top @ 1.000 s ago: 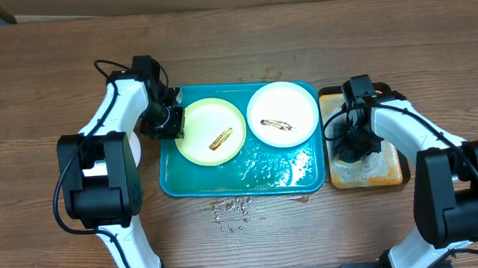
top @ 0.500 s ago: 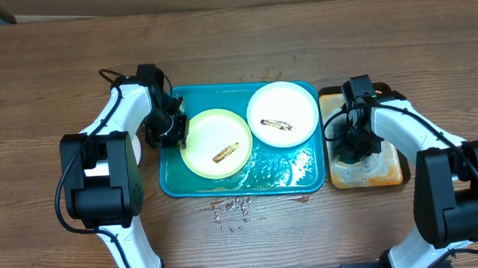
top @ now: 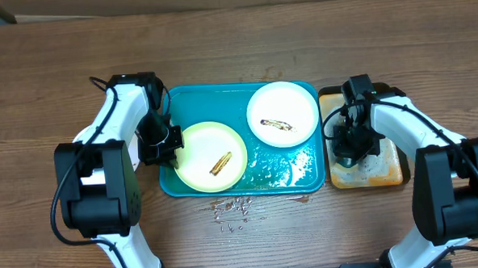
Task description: Clean dirty plates on tray and stack at the side
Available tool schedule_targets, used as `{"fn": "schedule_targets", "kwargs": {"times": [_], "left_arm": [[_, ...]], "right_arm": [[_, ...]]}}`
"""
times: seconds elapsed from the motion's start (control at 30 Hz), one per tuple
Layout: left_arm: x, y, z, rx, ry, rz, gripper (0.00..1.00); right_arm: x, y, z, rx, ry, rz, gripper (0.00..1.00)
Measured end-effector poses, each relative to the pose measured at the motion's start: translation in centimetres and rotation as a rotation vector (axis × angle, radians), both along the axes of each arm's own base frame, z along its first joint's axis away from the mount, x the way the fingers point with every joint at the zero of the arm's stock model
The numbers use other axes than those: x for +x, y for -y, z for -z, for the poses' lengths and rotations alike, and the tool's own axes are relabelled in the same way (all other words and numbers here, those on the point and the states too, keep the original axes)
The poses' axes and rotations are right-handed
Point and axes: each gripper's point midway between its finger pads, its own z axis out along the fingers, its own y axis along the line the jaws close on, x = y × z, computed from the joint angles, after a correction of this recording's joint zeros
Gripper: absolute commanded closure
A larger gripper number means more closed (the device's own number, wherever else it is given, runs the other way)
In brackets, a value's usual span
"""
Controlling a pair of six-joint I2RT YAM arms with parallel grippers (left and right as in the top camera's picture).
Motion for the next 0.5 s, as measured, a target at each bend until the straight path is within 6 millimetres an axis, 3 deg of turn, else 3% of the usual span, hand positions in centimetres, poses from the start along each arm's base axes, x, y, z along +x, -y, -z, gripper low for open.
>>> {"fn": "schedule_targets", "kwargs": {"times": [0.27,0.4,0.5], "left_arm": [[-1.0,0.4,-0.2,0.015,-0.036,-0.018,0.96],[-1.9,1.3,0.5,0.019,-0.056,0.006,0.96],[-2.7,1.8,0.8,0.019,-0.077,0.023,0.96]], "right_arm": [[1.8,-0.7,-0.3,0.036,0.056,0.022,0.85],[2.9,-0.6,0.8,0.033,0.138,0.027,0.85],[2.8,-0.6,0.9,0.038,0.179,0.031,0.95]]}}
